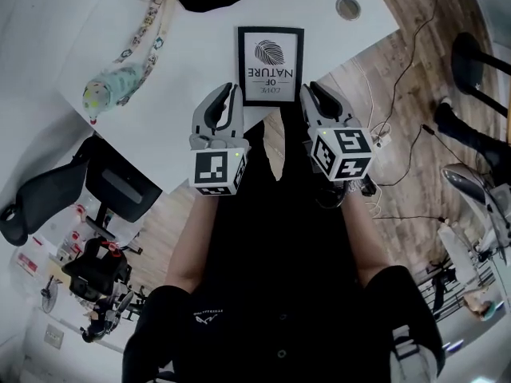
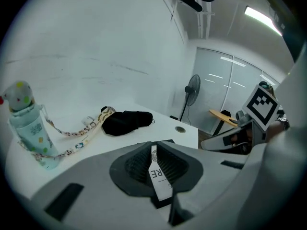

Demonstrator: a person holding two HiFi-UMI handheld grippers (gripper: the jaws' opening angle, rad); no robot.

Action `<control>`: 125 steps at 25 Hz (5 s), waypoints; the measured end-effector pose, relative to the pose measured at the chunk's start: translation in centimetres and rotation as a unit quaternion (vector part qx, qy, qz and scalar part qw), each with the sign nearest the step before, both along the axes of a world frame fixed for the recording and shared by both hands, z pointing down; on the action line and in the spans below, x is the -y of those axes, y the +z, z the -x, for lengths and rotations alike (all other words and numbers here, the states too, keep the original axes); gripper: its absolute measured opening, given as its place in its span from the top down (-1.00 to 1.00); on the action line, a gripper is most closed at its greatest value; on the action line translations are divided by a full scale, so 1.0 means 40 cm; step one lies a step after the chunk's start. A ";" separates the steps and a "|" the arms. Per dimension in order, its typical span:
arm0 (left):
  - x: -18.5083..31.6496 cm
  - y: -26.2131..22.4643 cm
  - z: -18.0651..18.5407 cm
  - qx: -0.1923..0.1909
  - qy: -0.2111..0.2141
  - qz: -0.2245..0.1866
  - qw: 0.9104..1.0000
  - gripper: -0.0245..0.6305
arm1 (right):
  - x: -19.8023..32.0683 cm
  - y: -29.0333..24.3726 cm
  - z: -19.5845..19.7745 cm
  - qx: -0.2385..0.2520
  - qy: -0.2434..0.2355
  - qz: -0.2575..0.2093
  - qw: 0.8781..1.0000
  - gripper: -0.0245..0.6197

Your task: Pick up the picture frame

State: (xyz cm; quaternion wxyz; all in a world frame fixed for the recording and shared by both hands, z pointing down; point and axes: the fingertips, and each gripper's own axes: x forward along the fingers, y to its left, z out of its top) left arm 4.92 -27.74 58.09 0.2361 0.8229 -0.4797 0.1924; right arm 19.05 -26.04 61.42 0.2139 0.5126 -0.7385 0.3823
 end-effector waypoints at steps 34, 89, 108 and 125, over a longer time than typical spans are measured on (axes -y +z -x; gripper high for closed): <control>0.027 0.334 -0.030 0.039 -0.024 0.222 0.974 0.65 | 0.000 0.255 0.007 -0.010 0.026 0.155 0.988 0.60; -0.279 0.213 0.168 0.012 -0.071 0.198 0.977 0.69 | -0.268 0.130 0.178 -0.065 0.026 0.099 0.993 0.71; -0.241 -0.004 0.198 -0.011 -0.097 0.103 0.990 0.70 | -0.228 -0.070 0.205 -0.057 0.031 0.009 0.998 0.71; -0.201 -0.210 0.208 -0.017 -0.094 0.006 0.995 0.70 | -0.181 -0.269 0.214 -0.050 0.038 -0.078 0.995 0.71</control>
